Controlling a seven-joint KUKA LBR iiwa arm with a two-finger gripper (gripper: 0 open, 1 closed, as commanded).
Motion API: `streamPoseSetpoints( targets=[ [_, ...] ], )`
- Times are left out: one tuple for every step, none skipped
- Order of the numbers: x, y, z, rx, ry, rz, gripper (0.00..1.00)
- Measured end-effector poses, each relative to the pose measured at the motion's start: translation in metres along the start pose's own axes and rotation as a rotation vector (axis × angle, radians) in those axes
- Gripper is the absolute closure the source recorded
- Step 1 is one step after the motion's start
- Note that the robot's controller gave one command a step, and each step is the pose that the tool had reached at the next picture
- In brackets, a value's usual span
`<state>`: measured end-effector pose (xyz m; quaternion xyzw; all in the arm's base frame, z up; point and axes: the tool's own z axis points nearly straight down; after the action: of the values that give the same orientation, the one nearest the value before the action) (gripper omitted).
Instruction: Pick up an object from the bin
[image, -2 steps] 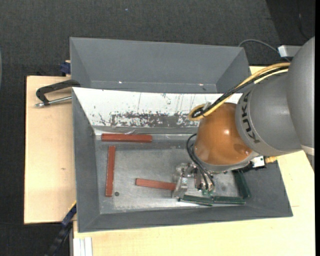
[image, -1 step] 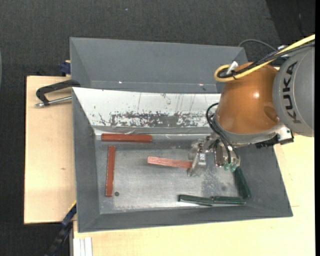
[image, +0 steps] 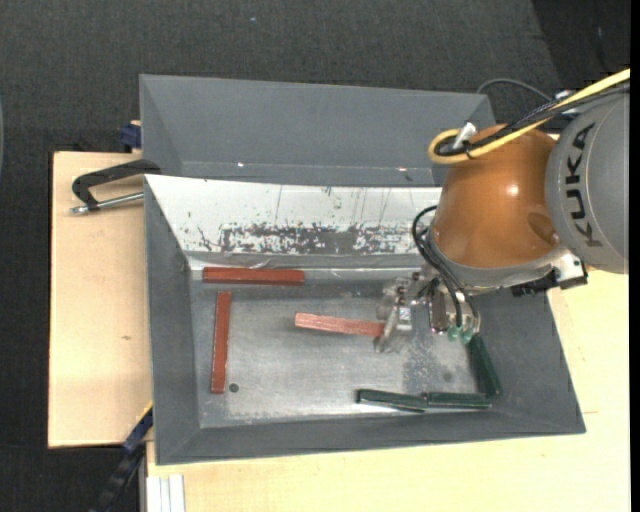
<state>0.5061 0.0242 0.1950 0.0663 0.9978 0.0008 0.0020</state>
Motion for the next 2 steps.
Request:
streamPoseSetpoints(
  targets=[
    [-0.0011, 0.0030, 0.0108, 0.001, -0.002, -0.064, 1.00],
    [0.0010, 0.0025, 0.0198, 0.000, 0.004, -0.130, 1.00]
  ],
)
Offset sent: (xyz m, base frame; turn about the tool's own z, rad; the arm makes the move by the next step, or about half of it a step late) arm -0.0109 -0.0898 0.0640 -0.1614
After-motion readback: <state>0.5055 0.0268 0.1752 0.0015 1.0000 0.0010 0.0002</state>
